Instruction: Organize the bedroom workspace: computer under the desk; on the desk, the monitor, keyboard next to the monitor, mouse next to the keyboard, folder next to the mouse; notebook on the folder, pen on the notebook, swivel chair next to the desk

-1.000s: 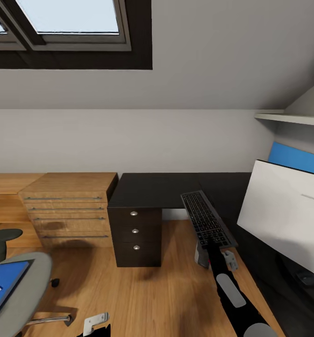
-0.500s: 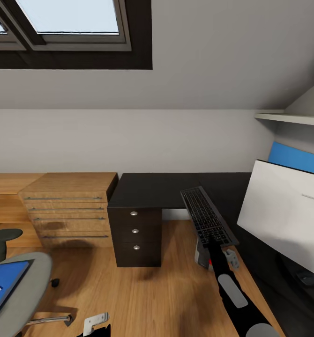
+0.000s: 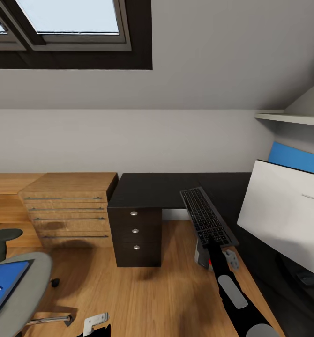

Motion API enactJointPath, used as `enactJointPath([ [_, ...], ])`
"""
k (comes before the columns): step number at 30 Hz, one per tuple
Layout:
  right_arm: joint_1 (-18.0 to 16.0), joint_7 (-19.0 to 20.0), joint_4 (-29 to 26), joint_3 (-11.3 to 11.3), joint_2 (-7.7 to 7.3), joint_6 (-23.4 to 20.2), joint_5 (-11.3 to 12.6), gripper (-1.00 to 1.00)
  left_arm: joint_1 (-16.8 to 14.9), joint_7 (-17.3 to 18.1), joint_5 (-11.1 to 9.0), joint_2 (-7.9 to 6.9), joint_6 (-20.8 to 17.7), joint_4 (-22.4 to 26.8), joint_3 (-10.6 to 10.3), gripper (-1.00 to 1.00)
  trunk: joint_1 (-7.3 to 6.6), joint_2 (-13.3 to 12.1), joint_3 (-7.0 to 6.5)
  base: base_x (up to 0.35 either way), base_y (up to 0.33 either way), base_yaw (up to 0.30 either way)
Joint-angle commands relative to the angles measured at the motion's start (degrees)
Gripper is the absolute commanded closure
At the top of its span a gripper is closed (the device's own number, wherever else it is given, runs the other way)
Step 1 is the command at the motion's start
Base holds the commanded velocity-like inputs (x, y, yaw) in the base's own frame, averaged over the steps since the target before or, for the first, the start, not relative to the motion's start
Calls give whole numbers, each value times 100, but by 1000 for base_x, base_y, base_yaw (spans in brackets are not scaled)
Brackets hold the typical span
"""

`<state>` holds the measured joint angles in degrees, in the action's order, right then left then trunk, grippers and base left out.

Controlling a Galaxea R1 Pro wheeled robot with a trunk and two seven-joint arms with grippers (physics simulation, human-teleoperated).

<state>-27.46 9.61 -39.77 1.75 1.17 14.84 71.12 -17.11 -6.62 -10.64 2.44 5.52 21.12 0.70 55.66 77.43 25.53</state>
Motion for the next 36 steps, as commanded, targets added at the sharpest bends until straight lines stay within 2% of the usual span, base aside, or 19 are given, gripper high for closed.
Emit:
enactJointPath([
  [1, -5, 24, 19, 19, -3, 35, 59, 100, -3, -6, -28, 2, 23, -3, 4, -100, 0, 3, 6, 112, 0, 0],
  [15, -5, -101, 46, 15, 74, 80, 85, 100, -3, -6, -27, 7, 19, -3, 1, -100, 0, 3, 6, 86, 0, 0],
  [25, -5, -415, 28, 27, 131, 169, 111, 100, -3, -6, -26, 11, 19, -3, 1, -100, 0, 3, 6, 1, 0, 0],
  [28, -5, -420, 7, 18, 209, 181, 246, 100, -3, -6, -26, 11, 19, -3, 1, -100, 0, 3, 6, 0, 0, 0],
  [32, -5, -401, -2, 17, 307, 185, 793, 100, -3, -2, -26, 11, 19, -3, 1, -100, 0, 3, 6, 0, 0, 0],
  [36, -5, -393, -4, 25, 328, 186, 1089, 100, -3, 1, -26, 11, 19, -3, 1, -100, 0, 3, 6, 0, 0, 0],
])
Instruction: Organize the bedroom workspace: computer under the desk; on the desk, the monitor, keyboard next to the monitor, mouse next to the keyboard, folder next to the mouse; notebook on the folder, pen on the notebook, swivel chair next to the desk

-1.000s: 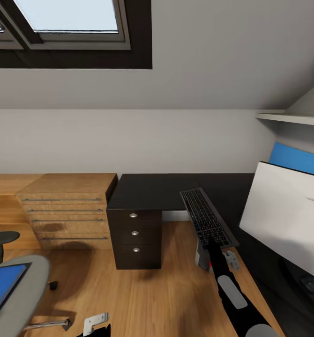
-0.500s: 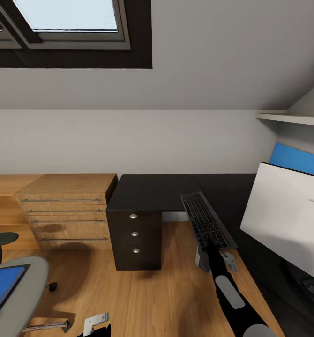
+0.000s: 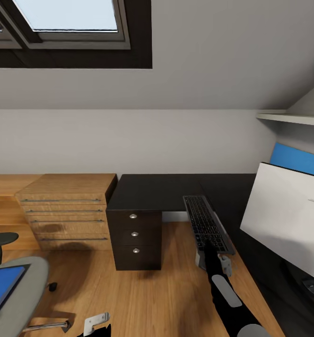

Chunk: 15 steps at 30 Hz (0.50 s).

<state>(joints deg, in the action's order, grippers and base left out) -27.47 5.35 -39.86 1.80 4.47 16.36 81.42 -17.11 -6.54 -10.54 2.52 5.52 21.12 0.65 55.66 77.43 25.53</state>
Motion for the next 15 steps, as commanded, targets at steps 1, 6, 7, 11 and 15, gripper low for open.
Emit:
enactJointPath([
  [1, -4, 35, 5, 22, 2, 32, 109, 100, -3, -6, -36, 2, 19, -3, 5, -100, 0, 3, 6, 0, 0, 0],
  [6, -4, 36, -2, 30, 62, 13, 190, 100, -3, -5, -36, 2, 19, -3, 5, -100, 0, 3, 6, 0, 0, 0],
  [7, -4, 36, 0, 30, 80, 8, 196, 100, -3, -5, -36, 1, 19, -3, 5, -100, 0, 3, 6, 0, 0, 0],
  [11, -4, 37, 3, 25, 145, 4, 202, 100, -3, -5, -36, -2, 19, -3, 5, -100, 0, 3, 6, 0, 0, 0],
  [15, -4, 37, 4, 17, 157, 7, 202, 100, -3, 0, -36, -5, 25, -3, 5, -100, 0, 3, 6, 44, 0, 0],
])
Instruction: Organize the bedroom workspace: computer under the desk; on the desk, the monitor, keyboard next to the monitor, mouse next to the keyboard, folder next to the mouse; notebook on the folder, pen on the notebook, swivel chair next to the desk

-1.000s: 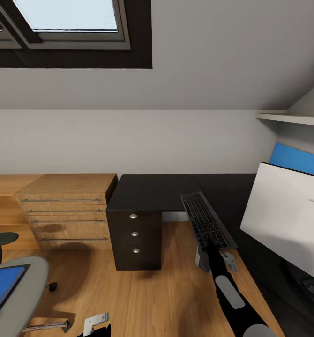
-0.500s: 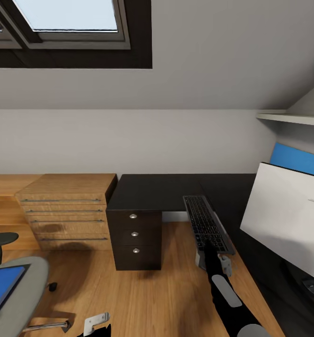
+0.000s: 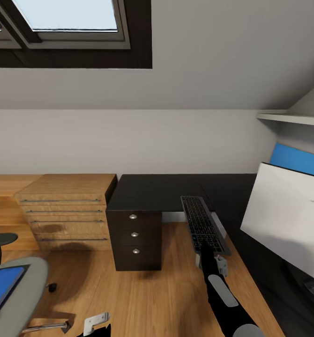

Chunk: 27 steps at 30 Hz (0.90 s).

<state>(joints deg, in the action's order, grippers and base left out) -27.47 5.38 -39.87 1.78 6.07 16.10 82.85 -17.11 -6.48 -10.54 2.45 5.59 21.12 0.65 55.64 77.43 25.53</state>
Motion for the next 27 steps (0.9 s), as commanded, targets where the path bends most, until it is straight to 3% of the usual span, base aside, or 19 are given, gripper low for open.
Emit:
enactJointPath([
  [1, -4, 34, 7, 18, -2, 33, 60, 100, -3, -5, -36, 2, 20, -3, 5, -100, 1, 3, 6, 190, 0, 0],
  [14, -4, 50, 17, 7, 0, 52, 50, 100, -3, -3, -36, 1, 21, -3, 7, -100, 1, 3, 6, 274, 0, 0],
  [27, -4, 417, 18, -11, 0, 64, 47, 100, -3, -3, -37, 1, 21, -3, 5, -100, 1, 3, 6, 97, 0, 0],
])
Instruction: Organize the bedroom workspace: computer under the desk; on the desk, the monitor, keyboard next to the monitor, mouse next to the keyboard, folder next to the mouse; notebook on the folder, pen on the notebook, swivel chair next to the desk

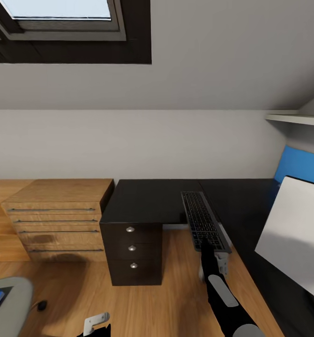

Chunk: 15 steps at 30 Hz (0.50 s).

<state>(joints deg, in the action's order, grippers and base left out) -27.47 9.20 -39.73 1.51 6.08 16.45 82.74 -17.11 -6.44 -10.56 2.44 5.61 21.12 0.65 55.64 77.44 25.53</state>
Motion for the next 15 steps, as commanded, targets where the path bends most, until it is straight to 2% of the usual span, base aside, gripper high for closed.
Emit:
enactJointPath([
  [1, -4, 43, 7, 16, -2, 28, 58, 100, -3, -6, -35, 2, 19, -3, 8, -100, 2, 3, 6, 167, 0, 0],
  [7, -4, 55, 12, 11, -2, 28, 52, 100, -3, -6, -36, 2, 19, -3, 7, -100, 2, 3, 6, 181, 0, 0],
  [15, -4, 48, 26, 7, -24, 25, 51, 100, -3, -6, -43, 2, 19, -3, 5, -100, 2, 3, 6, 304, 0, 0],
])
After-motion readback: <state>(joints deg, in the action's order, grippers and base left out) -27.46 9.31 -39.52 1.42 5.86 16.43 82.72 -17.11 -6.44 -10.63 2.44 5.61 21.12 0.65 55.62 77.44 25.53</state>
